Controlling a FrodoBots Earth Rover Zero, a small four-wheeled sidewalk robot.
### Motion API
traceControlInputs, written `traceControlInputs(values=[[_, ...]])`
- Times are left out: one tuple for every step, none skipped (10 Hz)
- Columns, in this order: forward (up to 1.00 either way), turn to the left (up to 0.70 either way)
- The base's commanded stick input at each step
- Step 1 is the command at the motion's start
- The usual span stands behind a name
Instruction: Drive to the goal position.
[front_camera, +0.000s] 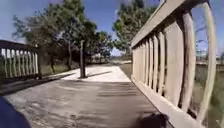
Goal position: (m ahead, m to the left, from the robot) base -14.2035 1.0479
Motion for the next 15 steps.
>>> traceControlInputs(values=[[0.70,0.00],[0.70,0.00],[0.70,0.00],[0.70,0.00],[0.70,0.00],[0.70,0.00],[0.70,0.00],[0.70,0.00],[0.70,0.00],[0.70,0.00],[0.70,0.00],[0.70,0.00],[0.70,0.00],[0.70,0.00],[0.70,0.00]])
